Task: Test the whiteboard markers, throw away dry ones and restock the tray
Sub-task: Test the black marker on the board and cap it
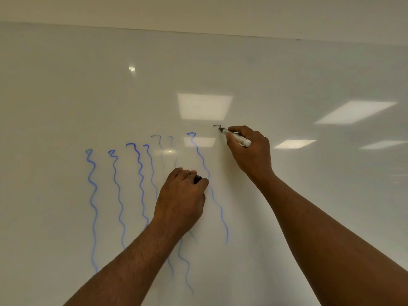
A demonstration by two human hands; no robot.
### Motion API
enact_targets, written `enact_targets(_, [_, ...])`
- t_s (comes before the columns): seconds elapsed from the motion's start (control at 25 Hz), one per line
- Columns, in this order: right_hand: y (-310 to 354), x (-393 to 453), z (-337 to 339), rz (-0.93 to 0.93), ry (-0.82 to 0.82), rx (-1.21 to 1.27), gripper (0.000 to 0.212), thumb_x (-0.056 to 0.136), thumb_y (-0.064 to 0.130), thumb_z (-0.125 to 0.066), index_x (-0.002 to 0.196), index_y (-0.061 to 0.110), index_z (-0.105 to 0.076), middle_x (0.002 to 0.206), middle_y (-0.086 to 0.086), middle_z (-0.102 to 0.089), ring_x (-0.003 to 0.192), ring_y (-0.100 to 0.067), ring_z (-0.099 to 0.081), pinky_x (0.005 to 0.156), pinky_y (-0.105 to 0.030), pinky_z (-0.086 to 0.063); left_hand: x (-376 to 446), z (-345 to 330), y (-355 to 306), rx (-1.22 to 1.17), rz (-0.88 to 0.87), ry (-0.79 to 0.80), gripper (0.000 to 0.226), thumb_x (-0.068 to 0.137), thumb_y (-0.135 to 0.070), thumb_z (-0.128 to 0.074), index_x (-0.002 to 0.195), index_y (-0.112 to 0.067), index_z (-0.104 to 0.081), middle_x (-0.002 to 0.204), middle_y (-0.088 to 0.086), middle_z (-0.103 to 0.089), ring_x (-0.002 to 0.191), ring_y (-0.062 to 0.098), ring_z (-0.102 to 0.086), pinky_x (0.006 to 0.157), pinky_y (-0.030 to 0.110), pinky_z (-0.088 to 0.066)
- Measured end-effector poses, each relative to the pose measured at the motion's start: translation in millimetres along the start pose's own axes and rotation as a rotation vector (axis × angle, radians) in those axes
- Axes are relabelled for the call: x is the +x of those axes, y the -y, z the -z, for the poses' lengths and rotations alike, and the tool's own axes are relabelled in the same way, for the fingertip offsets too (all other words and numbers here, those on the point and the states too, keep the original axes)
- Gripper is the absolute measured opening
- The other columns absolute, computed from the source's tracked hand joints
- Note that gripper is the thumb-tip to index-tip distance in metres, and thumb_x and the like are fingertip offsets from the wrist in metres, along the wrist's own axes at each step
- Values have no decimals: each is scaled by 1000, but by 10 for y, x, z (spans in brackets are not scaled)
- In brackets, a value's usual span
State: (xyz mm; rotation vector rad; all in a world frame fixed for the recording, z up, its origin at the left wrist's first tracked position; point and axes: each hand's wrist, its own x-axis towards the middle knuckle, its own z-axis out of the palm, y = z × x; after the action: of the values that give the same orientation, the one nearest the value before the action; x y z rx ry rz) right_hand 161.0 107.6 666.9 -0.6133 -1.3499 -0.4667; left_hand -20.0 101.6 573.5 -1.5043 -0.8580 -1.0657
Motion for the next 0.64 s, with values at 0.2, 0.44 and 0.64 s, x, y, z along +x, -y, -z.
enact_targets(0.2, [-116, -347, 191, -40, 17, -35, 23, 86, 47, -58, 97, 31, -70, 79, 12, -70, 75, -7, -64, 69, -37, -55, -7, -5, -4, -4, 8, 11, 26, 70, -11, -75, 96, -12, -73, 96, 14, -73, 95, 29, -68, 98, 45, -46])
enact_targets(0.44, [-162, -884, 443, -142, 3, 12, 10, 85, 34, -65, 92, 31, -71, 77, 15, -68, 76, -8, -63, 69, -38, -54, -59, -31, -16, -19, 15, 14, 28, 69, -9, -76, 97, -12, -73, 103, 18, -72, 98, 30, -68, 97, 47, -47])
enact_targets(0.64, [-224, -1493, 632, -326, -20, 63, 11, 83, 27, -69, 89, 36, -71, 75, 13, -68, 76, -9, -63, 67, -39, -54, -104, -46, -9, -21, 24, 41, 28, 71, -9, -74, 100, -12, -73, 113, 21, -69, 101, 32, -67, 98, 46, -45])
